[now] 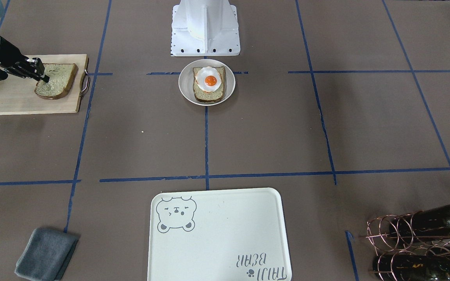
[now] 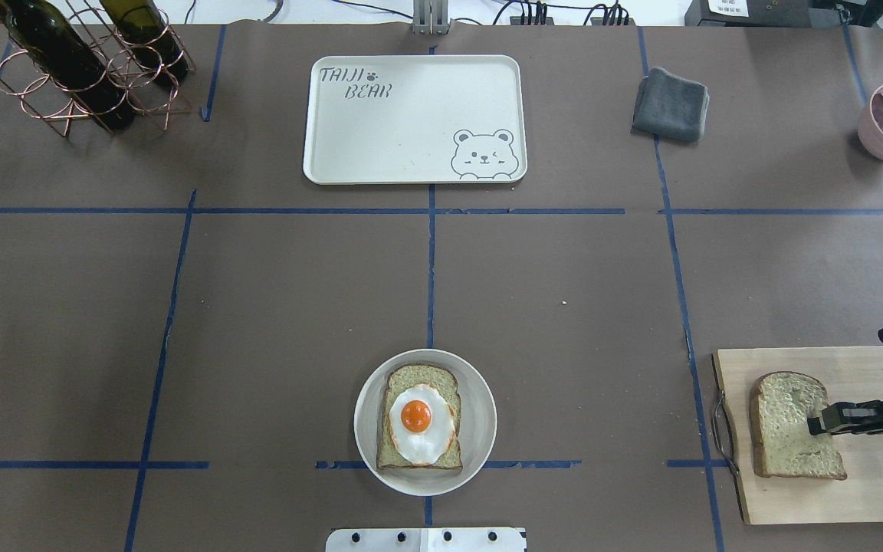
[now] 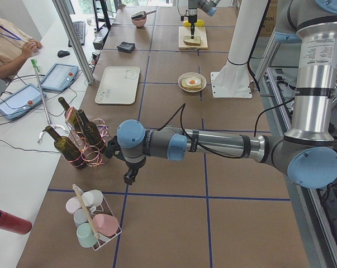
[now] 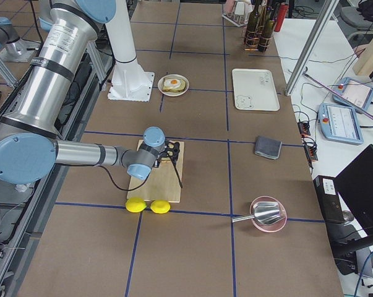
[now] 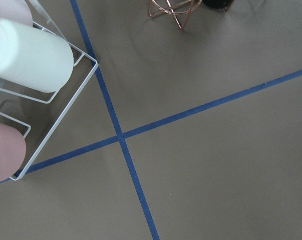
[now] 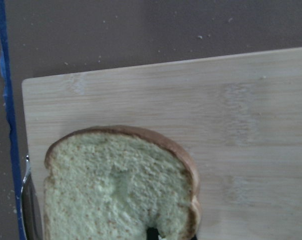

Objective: Make sandwich and place on tray
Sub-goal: 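Close the right gripper on the edge of the bread slice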

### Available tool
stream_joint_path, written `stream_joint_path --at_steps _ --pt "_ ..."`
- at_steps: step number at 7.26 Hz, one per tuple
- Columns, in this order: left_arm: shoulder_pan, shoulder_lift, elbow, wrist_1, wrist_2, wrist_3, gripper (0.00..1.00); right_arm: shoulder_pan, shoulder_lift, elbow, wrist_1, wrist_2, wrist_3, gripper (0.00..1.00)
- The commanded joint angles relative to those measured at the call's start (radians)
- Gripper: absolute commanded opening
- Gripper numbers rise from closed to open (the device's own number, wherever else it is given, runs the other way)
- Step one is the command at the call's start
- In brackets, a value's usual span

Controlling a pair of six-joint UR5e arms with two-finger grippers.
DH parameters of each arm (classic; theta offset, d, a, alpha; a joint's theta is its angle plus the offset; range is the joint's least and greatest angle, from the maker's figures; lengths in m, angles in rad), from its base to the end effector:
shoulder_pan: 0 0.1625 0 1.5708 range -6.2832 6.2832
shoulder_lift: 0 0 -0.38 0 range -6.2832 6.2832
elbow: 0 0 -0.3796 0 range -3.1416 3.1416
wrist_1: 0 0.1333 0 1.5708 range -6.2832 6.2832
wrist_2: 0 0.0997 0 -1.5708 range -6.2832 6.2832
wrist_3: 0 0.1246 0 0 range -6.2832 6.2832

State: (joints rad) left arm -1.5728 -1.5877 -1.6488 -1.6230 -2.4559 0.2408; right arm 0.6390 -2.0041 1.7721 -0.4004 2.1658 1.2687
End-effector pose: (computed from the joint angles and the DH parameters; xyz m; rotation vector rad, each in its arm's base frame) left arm -0.0379 -0.4944 0.5699 0.2442 0.8634 0.2877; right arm -0.2447 -0.2609 0.5752 -0.0777 -1.0565 0.0258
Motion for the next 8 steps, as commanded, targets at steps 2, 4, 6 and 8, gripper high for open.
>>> stream_joint_path --at_steps 2,4,6,8 --pt "-0.003 0.002 -0.017 0.002 0.0 -0.002 1.0 -0.001 -0.005 0.027 0.0 -0.006 0.0 0.0" --pt "-0.003 0.029 -0.051 0.002 0.0 -0.002 1.0 -0.002 -0.012 0.027 0.0 -0.006 0.0 0.0" --pt "-0.003 0.029 -0.051 0.002 0.0 -0.002 1.0 -0.001 -0.012 0.033 0.005 -0.006 0.0 0.0" --pt "-0.003 0.029 -0.052 0.002 0.0 -0.002 1.0 0.002 -0.028 0.052 0.062 -0.001 0.015 0.0"
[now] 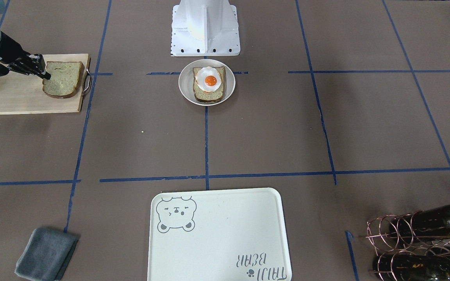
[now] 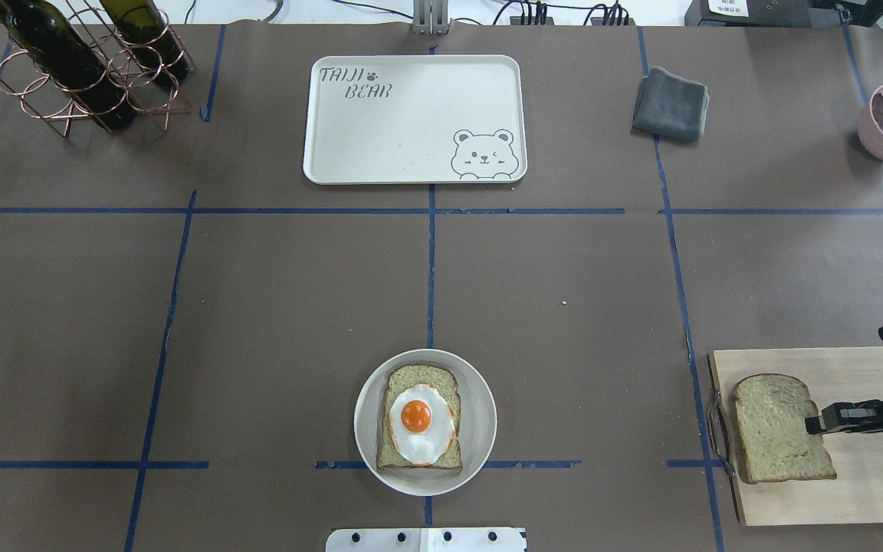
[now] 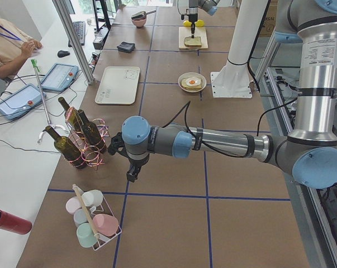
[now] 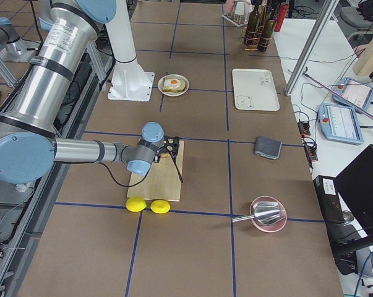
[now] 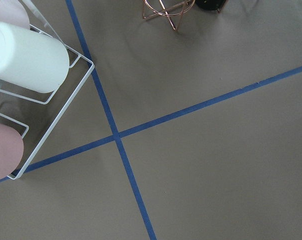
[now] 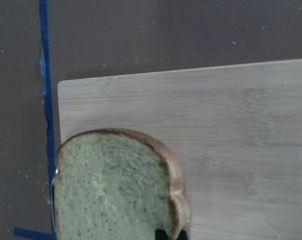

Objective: Make sandwich and place on tray
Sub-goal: 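Close the right gripper on the edge of the bread slice, then lift the bread slice with the right gripper and carry it over the plate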

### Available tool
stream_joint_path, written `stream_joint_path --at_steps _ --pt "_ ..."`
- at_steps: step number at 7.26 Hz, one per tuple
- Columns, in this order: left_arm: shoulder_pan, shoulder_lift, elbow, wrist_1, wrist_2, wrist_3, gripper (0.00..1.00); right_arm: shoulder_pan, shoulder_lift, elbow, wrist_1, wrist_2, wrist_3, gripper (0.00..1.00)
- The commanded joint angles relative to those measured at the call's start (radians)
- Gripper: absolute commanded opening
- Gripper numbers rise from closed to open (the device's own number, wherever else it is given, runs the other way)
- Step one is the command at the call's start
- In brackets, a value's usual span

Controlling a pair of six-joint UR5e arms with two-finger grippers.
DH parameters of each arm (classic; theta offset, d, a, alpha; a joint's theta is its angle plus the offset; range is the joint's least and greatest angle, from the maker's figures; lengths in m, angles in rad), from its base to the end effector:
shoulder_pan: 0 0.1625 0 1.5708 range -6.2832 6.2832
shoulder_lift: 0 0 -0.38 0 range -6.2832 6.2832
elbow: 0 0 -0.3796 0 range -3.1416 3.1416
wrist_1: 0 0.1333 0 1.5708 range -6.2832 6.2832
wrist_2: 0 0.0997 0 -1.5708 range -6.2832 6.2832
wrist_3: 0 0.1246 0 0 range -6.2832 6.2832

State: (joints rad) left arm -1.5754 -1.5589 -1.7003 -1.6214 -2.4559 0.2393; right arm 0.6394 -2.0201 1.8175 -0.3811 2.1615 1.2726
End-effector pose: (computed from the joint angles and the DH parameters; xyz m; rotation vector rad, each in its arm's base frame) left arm -0.0391 -0.4838 0.5590 0.2643 0.8604 0.2931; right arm -0.2412 -0.2590 0.5550 -0.0503 -1.0942 0.0150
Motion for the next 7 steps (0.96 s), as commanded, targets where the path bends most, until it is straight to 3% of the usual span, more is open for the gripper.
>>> stream_joint_path --at_steps 1,4,6,7 --pt "0.0 0.0 0.001 0.0 0.0 0.0 1.0 0.002 -0.017 -0.001 0.091 0.005 0.031 0.0" --pt "0.0 0.0 -0.001 0.0 0.0 0.0 1.0 0.005 0.009 0.011 0.208 0.005 0.21 0.0" --pt "0.0 0.0 -0.004 0.0 0.0 0.0 1.0 0.0 0.162 0.02 0.197 0.0 0.336 0.0" --pt "0.0 0.0 -0.013 0.0 0.0 0.0 1.0 -0.012 0.287 0.008 0.147 0.004 0.362 0.0"
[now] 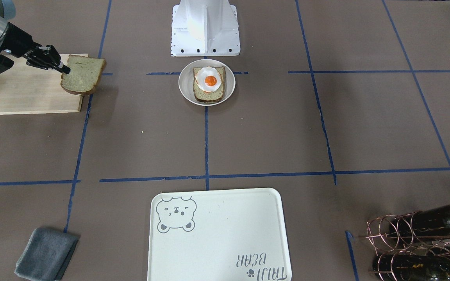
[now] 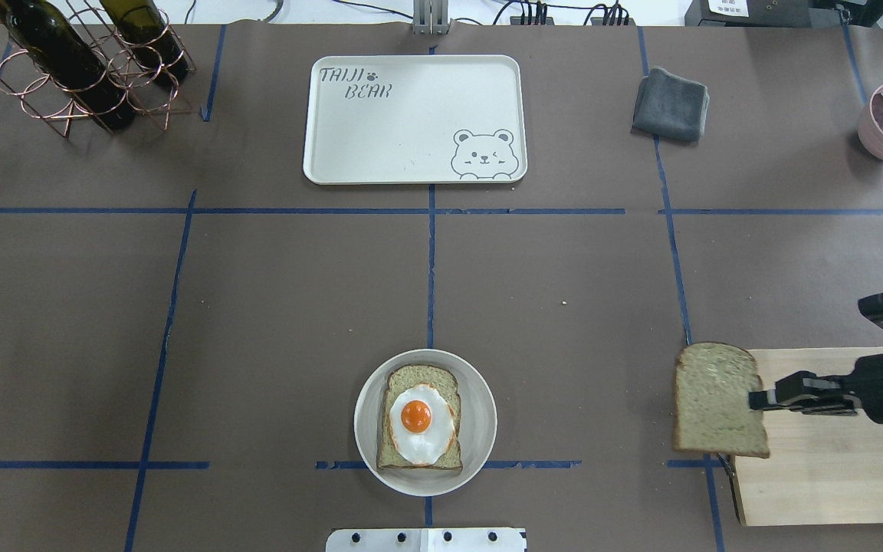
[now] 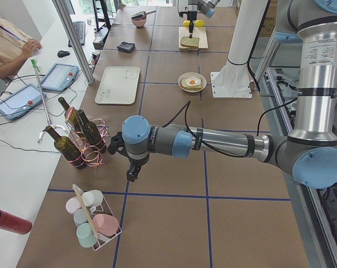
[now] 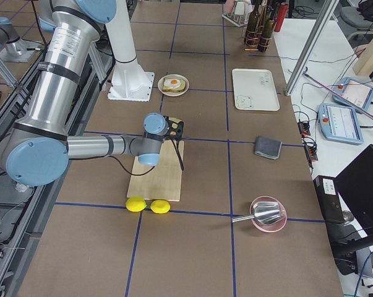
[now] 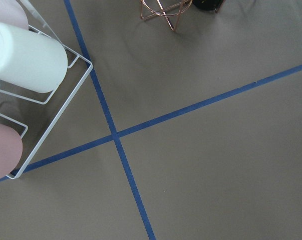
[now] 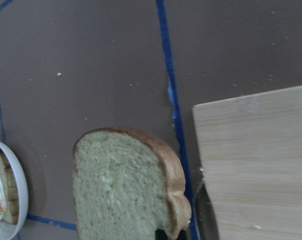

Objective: Make sandwich and place on tray
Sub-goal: 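Lift the bread slice with the right gripper and carry it over the plate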

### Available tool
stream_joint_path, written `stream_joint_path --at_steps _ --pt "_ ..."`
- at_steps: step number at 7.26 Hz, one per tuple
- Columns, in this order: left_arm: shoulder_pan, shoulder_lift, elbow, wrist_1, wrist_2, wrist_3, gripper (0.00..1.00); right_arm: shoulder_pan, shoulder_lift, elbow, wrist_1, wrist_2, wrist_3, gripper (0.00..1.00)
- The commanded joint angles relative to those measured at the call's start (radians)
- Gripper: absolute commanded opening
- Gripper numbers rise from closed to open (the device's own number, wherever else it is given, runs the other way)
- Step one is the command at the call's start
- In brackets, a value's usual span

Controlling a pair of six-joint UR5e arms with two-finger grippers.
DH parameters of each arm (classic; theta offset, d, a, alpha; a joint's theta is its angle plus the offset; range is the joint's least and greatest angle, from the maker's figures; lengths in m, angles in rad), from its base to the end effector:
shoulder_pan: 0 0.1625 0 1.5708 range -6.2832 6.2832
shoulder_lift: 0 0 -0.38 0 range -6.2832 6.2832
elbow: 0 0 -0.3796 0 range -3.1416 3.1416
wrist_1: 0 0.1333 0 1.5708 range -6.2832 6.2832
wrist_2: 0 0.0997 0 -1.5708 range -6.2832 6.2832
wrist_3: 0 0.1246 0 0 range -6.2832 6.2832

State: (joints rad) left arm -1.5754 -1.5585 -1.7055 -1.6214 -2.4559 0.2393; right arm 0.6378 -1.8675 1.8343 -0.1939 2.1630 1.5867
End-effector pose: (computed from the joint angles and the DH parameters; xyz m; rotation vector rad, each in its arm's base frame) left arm -0.0391 -0.4837 0.5567 0.2687 0.8598 0.2952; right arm -0.2765 -0.2843 0.4646 -0.0766 -1.3823 0.1484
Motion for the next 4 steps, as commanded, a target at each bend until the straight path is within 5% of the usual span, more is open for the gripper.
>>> stream_joint_path --at_steps 1,4 --pt "0.0 0.0 -0.009 0.0 0.0 0.0 1.0 -0.042 0.26 -0.009 -0.111 -0.002 0.127 0.0" --pt "0.002 0.0 -0.008 0.0 -0.002 0.0 1.0 -0.195 0.521 -0.015 -0.35 -0.102 0.16 0.0"
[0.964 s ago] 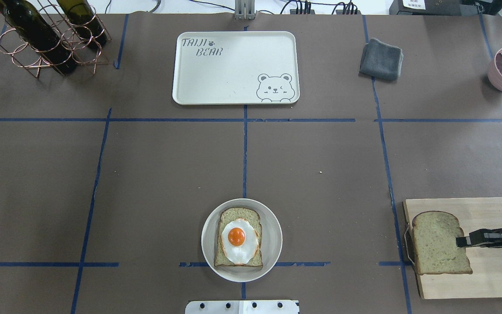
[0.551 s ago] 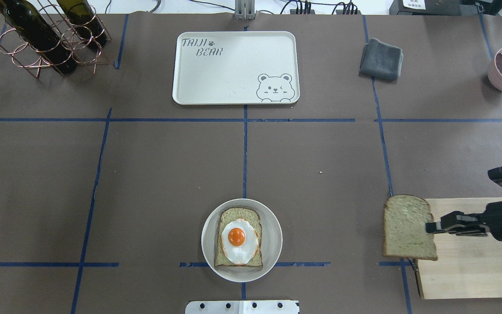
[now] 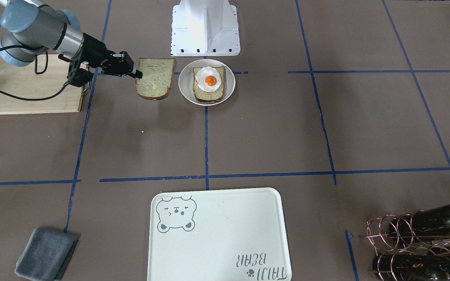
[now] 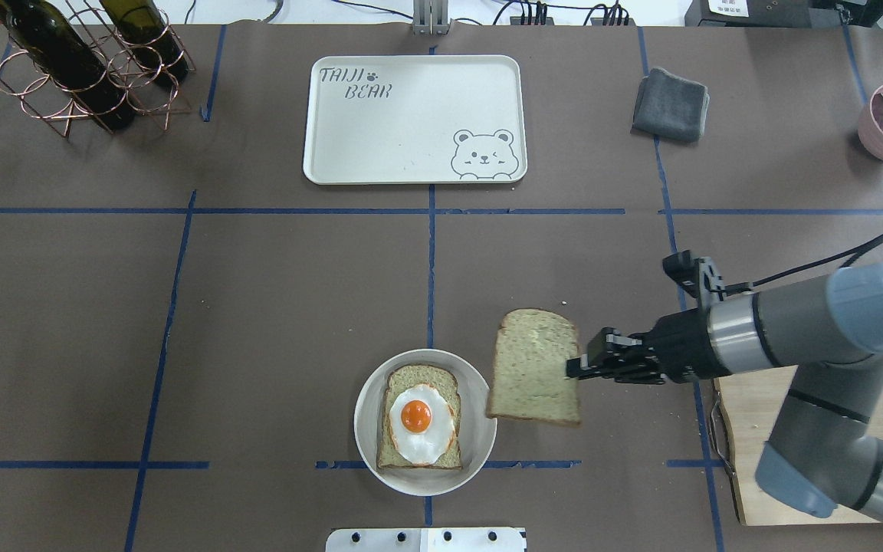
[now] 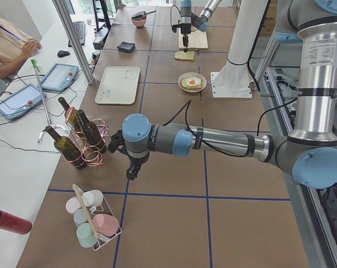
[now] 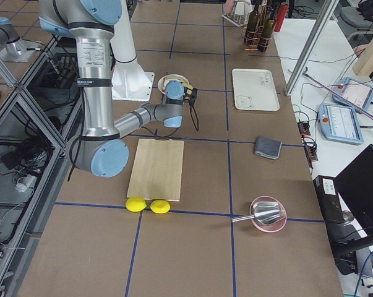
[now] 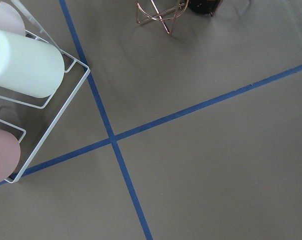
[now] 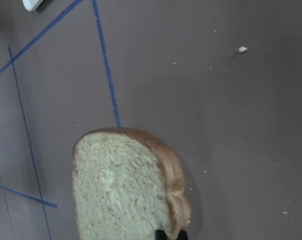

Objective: Make sandwich and place on tray
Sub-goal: 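Lift the bread slice with the right gripper and carry it over the plate, then lower the bread slice onto the egg and open the right gripper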

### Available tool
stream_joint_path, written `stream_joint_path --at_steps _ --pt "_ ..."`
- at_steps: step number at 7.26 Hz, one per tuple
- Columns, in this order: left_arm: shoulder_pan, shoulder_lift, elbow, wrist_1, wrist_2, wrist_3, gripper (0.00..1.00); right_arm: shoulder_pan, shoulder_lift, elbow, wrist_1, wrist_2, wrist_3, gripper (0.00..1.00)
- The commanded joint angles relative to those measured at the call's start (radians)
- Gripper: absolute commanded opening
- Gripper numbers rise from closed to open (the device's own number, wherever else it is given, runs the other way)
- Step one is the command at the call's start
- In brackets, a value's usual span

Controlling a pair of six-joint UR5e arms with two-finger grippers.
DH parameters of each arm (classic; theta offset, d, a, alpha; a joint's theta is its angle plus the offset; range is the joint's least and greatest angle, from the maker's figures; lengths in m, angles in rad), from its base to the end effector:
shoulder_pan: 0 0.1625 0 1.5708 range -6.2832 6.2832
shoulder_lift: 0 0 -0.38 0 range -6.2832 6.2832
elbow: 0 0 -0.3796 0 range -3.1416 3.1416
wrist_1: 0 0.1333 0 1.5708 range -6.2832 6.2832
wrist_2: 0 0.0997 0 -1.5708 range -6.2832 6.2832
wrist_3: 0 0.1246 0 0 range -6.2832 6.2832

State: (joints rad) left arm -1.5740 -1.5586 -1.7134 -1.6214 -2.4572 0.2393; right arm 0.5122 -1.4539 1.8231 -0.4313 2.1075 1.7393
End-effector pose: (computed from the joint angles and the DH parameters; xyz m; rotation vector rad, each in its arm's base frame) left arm -0.0383 -0.4839 0.5526 0.2757 0.8602 0.3001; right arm -0.4117 -0.3113 0.3101 -0.1710 -1.5094 0.1400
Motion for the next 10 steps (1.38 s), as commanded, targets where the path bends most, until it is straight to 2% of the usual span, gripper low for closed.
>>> stream_joint_path --at_steps 1,2,6,10 --pt "0.0 -0.001 0.001 0.0 0.0 0.0 1.0 -0.105 0.191 -0.007 -0.235 -0.082 0.006 0.0" --pt "0.0 -0.001 0.001 0.0 0.0 0.0 1.0 -0.122 0.239 -0.019 -0.321 -0.092 0.002 0.0" --pt "0.0 -0.001 0.0 0.0 0.0 0.0 1.0 -0.187 0.245 -0.062 -0.328 -0.161 -0.006 0.0" --pt "0.0 -0.001 0.001 0.0 0.0 0.0 1.0 -0.187 0.239 -0.061 -0.328 -0.162 -0.007 0.0"
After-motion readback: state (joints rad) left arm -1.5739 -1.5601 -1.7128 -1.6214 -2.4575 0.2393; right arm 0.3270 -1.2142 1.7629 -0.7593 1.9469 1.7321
